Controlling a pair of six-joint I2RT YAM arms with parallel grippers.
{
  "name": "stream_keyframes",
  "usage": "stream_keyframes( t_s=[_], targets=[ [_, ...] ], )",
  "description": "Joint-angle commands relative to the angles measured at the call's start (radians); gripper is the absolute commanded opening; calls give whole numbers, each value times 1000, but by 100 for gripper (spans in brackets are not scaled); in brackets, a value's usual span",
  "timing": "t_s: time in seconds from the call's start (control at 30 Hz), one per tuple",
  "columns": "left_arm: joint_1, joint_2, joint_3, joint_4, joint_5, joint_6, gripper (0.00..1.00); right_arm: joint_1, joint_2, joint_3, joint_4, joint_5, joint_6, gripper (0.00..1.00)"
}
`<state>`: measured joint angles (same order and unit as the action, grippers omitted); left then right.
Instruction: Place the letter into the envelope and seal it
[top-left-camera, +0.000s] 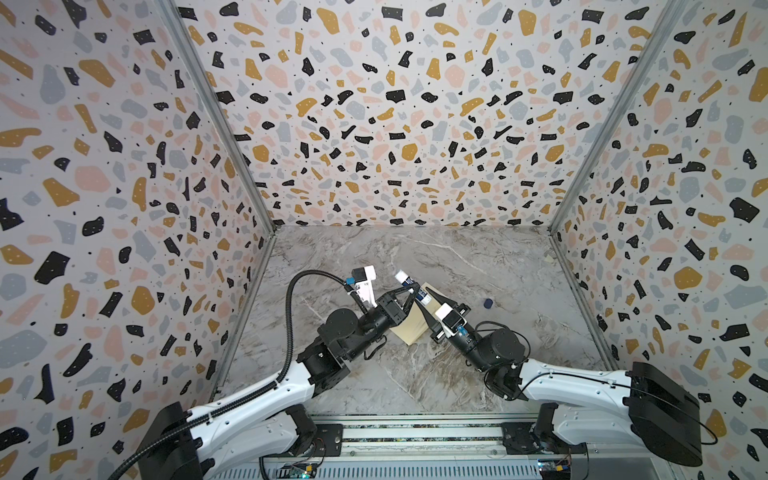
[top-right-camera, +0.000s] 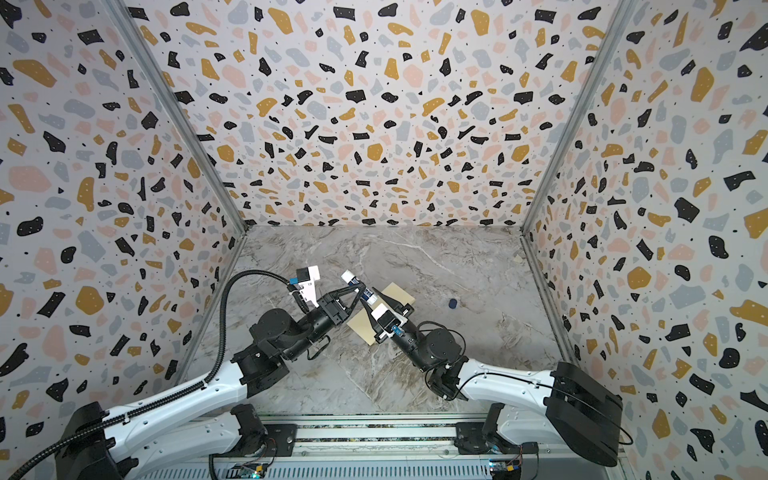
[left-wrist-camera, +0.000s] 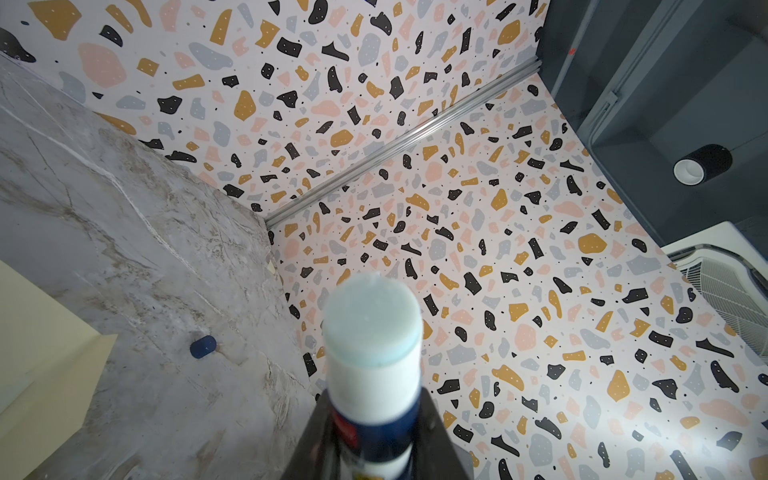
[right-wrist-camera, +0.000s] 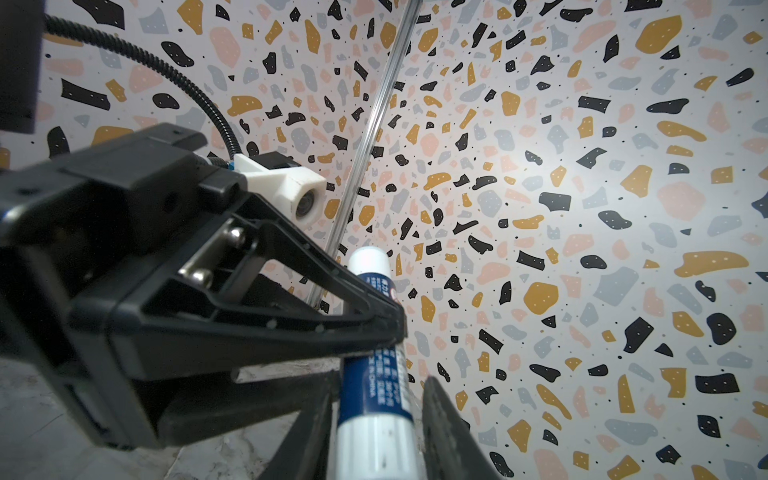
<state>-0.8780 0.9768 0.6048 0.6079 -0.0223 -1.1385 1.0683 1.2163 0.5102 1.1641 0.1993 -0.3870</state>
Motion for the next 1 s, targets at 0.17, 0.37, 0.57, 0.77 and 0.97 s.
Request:
stream_keyframes(
  t_s=[0.17,0.37,0.57,0.77,0.97],
  targets=[
    [1,7,37,67,21,-4,0,4,11,53,41,18,-6,35],
    [1,13,39,67,28,-7,0,5,32,63,35,18,-10,34],
    [1,13,38,66,30,-8,0,4,50,71,40,28,-12,24],
    [1,15,41,69,28,-6,0,4,55,73,40,34,-4,14],
    [1,0,78,-2,13,94,32,-2,-7,67,-9,59,18,6]
  ],
)
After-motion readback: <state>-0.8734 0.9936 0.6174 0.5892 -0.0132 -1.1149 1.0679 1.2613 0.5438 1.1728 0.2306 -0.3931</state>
